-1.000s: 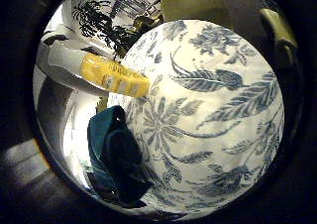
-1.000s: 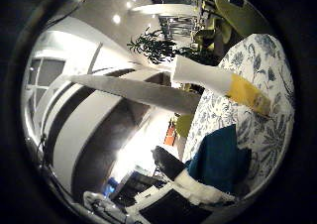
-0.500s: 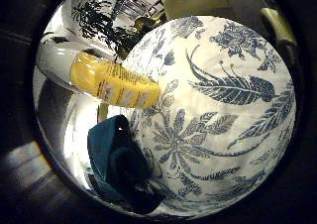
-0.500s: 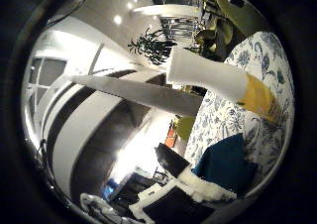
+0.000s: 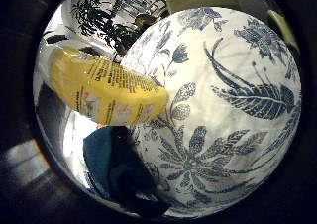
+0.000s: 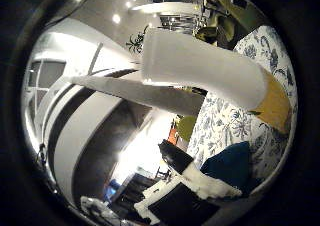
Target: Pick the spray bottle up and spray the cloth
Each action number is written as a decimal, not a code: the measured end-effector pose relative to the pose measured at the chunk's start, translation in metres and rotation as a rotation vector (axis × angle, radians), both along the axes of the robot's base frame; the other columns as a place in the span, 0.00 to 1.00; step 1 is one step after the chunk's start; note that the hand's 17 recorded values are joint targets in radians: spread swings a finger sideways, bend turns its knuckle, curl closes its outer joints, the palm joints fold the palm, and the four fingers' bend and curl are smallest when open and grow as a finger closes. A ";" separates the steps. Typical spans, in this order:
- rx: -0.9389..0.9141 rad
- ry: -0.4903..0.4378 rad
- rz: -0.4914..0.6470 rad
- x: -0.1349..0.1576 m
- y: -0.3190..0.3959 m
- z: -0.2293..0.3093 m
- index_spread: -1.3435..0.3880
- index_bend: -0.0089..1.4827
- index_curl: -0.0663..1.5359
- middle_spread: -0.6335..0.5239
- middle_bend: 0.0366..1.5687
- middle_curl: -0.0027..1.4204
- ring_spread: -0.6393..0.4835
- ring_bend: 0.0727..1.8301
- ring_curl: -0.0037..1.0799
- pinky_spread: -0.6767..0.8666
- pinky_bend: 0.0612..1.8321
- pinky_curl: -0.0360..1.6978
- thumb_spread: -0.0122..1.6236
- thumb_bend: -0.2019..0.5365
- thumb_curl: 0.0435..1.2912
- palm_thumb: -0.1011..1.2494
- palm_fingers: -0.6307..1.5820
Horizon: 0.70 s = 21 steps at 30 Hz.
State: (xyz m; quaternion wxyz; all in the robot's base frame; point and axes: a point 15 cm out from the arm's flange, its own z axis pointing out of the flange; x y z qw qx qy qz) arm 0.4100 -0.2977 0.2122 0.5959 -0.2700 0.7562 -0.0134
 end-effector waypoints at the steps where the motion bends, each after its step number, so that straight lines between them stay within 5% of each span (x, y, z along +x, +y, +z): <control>1: -0.002 0.002 -0.002 0.003 -0.001 -0.001 0.72 0.11 0.20 0.71 0.19 0.25 0.78 0.17 0.26 0.68 0.19 0.20 0.58 0.23 0.22 0.48 0.33; 12: 0.001 0.002 0.032 0.023 0.005 -0.007 0.70 0.12 0.21 0.57 0.29 0.29 0.68 0.28 0.30 0.60 0.16 0.18 0.59 0.24 0.22 0.53 0.48; 21: 0.007 0.006 0.061 0.038 0.008 -0.018 0.62 0.19 0.27 0.46 0.41 0.34 0.48 0.42 0.37 0.41 0.31 0.18 0.60 0.26 0.27 0.70 0.75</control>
